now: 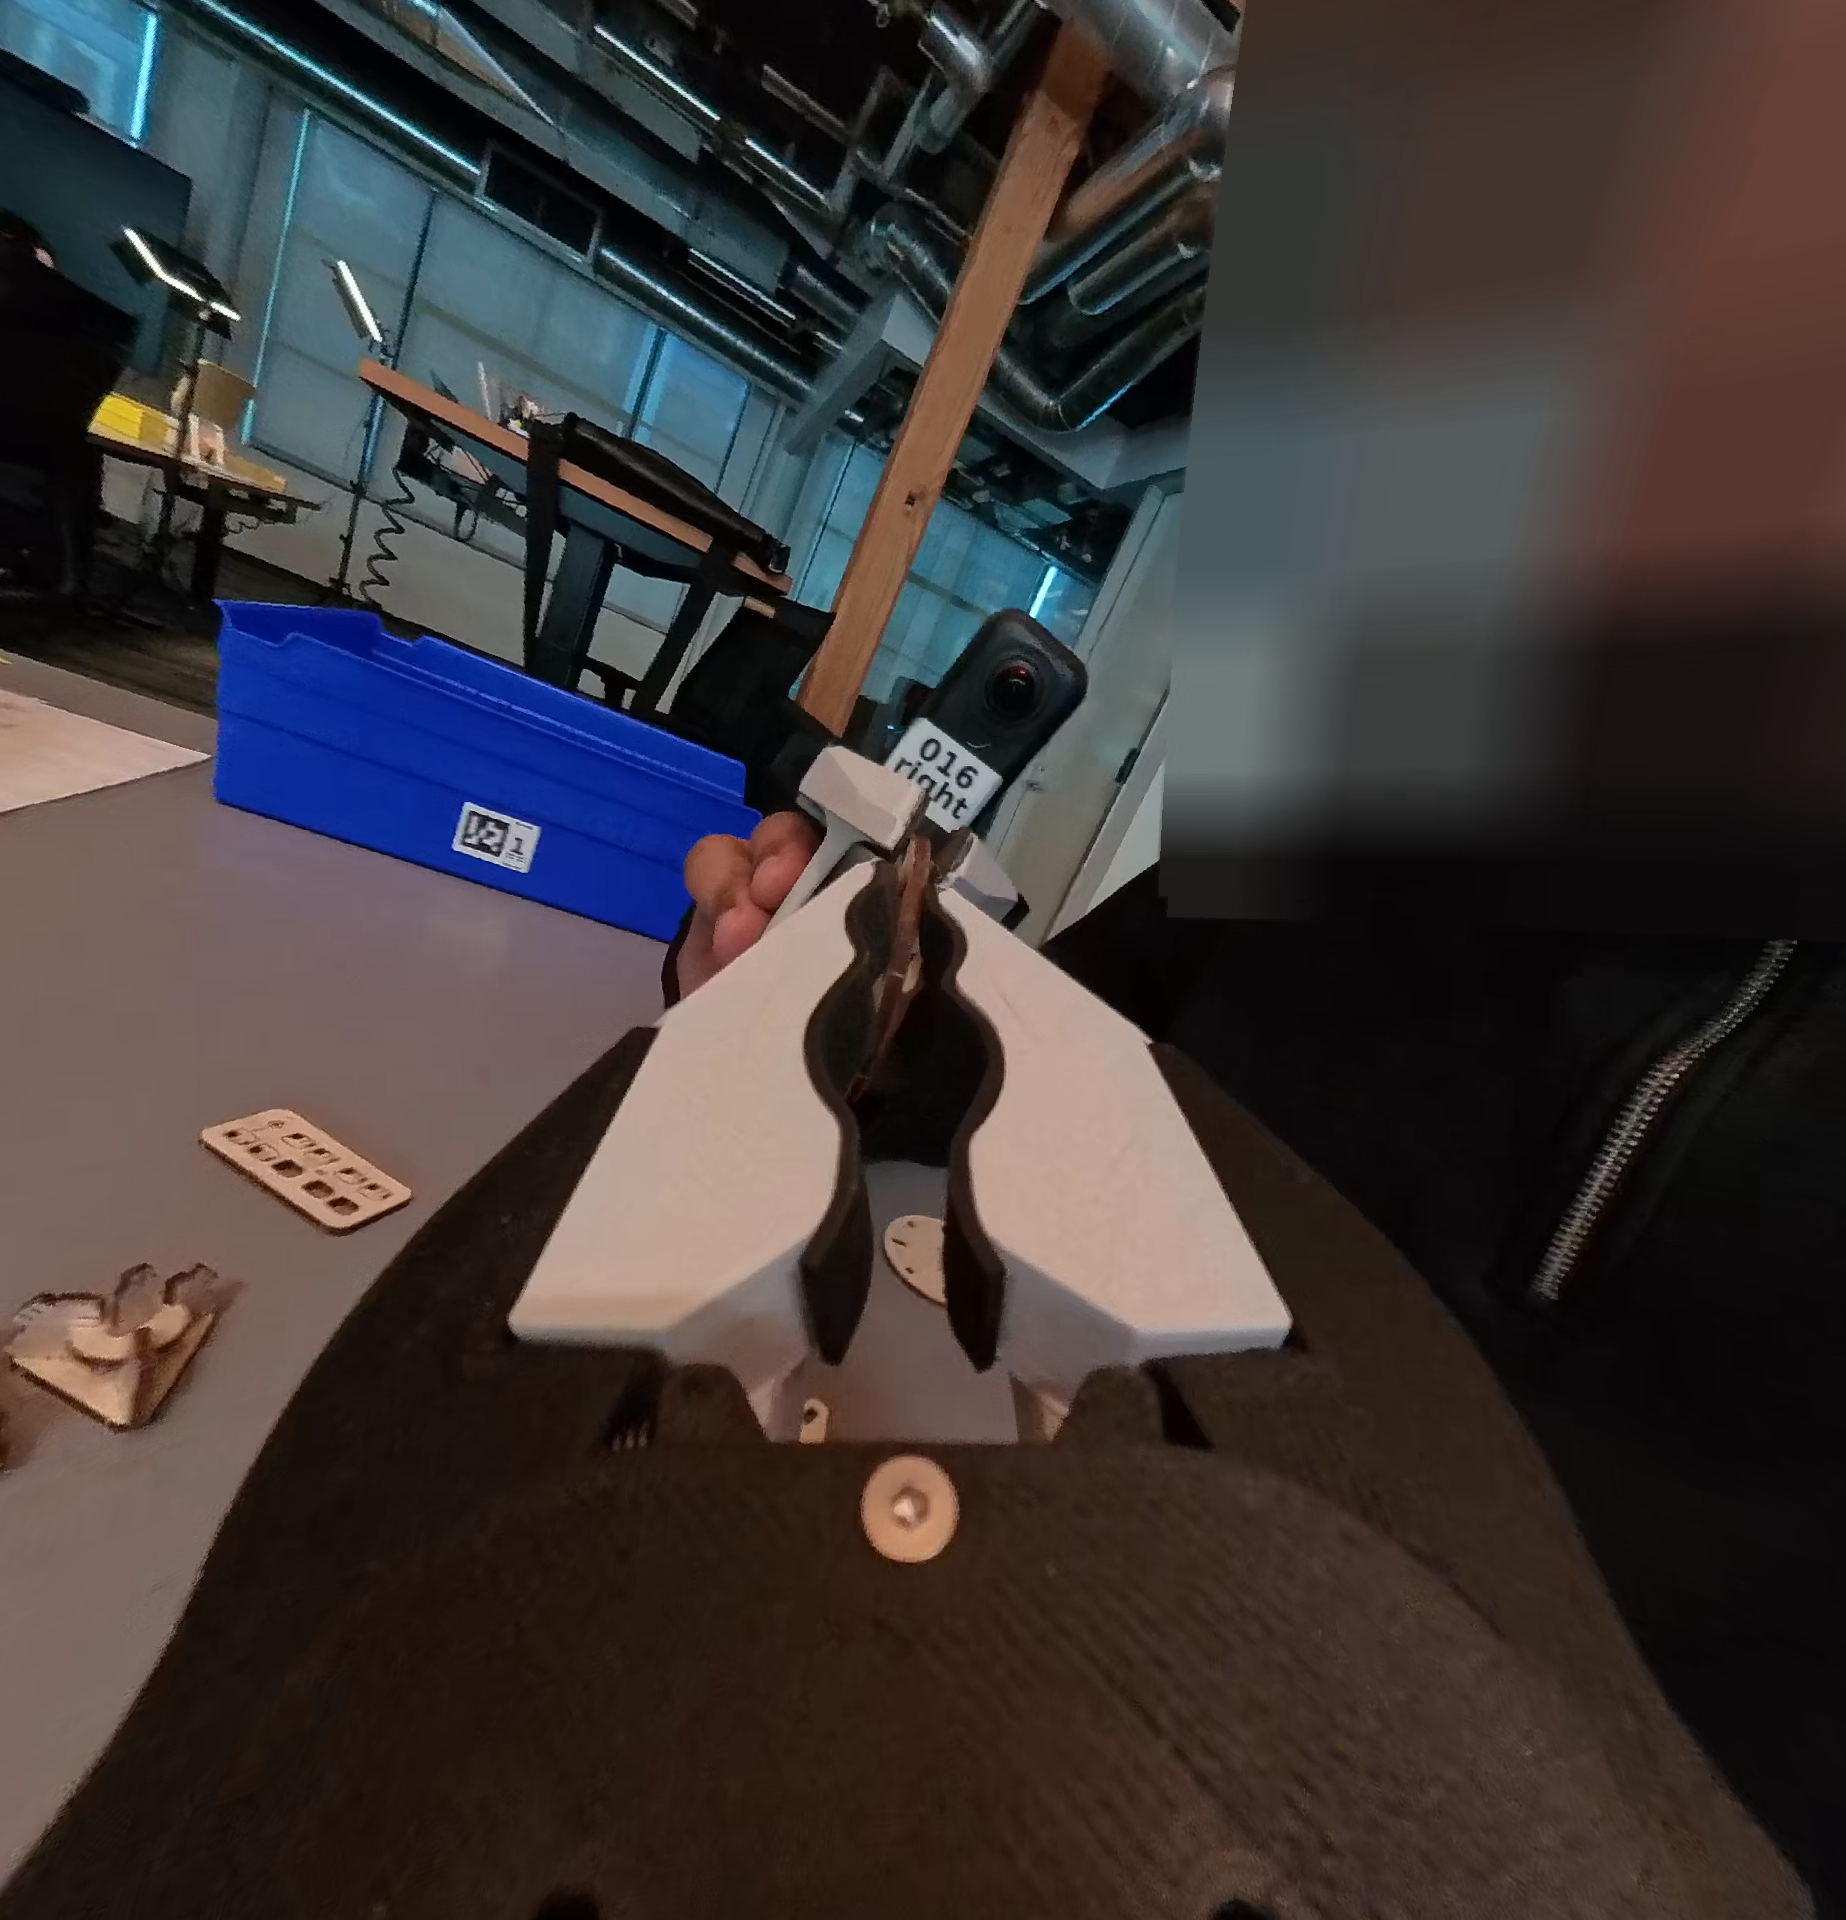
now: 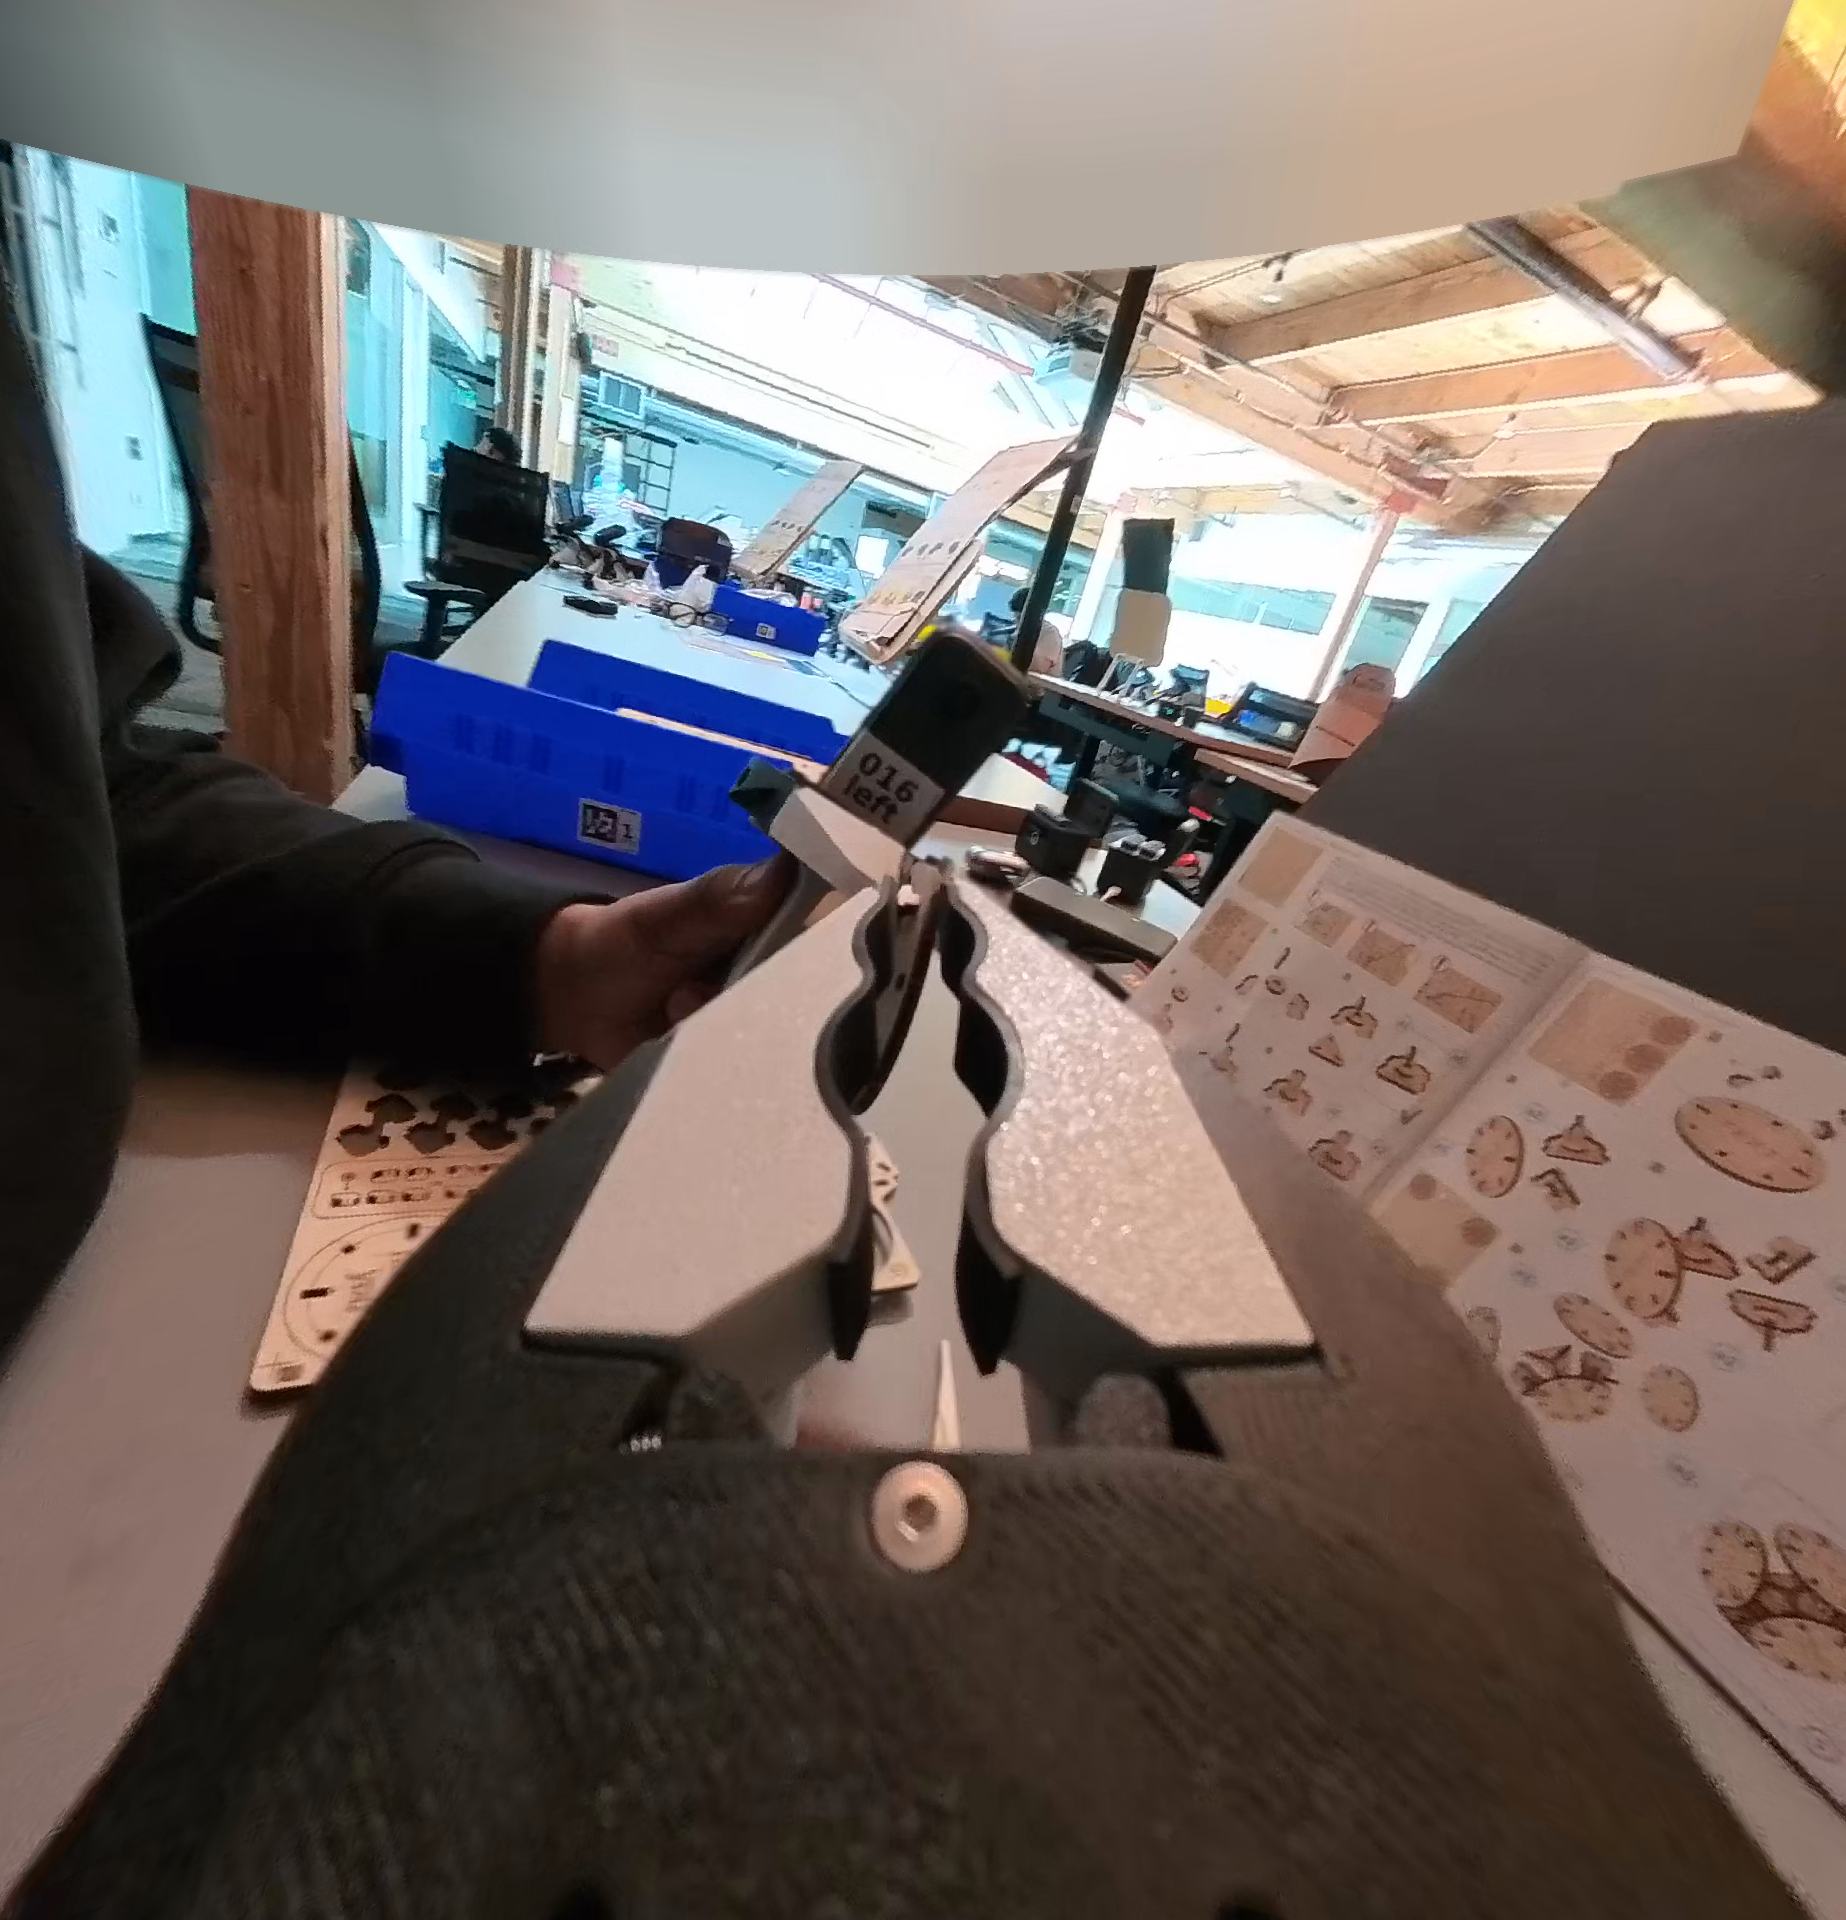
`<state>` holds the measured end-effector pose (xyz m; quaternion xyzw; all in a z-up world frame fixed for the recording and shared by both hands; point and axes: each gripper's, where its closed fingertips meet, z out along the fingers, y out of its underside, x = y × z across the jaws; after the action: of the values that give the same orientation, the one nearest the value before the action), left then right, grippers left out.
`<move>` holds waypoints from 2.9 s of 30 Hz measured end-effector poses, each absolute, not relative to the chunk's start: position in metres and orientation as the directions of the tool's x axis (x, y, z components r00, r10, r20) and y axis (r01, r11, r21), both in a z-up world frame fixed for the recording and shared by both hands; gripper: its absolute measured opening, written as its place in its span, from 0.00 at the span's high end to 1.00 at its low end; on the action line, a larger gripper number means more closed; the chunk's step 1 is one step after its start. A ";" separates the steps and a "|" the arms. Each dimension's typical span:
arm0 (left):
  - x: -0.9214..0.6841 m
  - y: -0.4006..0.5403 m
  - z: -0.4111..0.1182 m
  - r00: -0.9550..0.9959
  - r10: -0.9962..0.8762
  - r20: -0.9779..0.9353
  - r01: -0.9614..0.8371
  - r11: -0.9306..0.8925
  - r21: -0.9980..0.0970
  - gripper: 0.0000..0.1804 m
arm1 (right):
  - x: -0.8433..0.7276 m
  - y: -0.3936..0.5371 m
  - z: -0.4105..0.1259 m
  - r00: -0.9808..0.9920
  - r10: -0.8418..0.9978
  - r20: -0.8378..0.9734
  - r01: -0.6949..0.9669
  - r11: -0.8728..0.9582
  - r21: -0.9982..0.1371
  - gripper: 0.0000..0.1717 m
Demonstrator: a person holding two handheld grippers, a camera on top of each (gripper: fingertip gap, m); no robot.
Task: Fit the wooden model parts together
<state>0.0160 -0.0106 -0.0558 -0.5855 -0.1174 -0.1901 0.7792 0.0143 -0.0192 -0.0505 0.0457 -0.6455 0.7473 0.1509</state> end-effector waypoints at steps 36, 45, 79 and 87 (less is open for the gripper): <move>0.020 -0.006 -0.060 0.871 -0.199 0.449 0.485 0.197 -0.852 1.00 | 0.013 -0.015 -0.052 -0.913 0.251 0.322 -0.362 -0.133 -0.923 0.92; 0.020 -0.006 -0.058 0.858 -0.216 0.466 0.506 0.204 -0.838 1.00 | 0.016 -0.017 -0.051 -0.888 0.233 0.396 -0.418 -0.056 -0.907 0.96; 0.005 -0.017 -0.055 0.803 -0.249 0.541 0.595 0.292 -0.749 1.00 | 0.007 -0.018 -0.061 -0.992 0.123 0.039 -0.064 -0.205 -0.977 0.97; -0.002 -0.014 -0.062 0.895 -0.063 0.441 0.440 0.274 -0.855 0.92 | 0.000 -0.015 -0.061 -0.987 0.003 -0.163 0.160 -0.184 -0.970 1.00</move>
<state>-0.0019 -0.0143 -0.0619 -0.5806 -0.1626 -0.1608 0.7814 0.0003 -0.0153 -0.0608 -0.0637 -0.6366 0.7669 -0.0513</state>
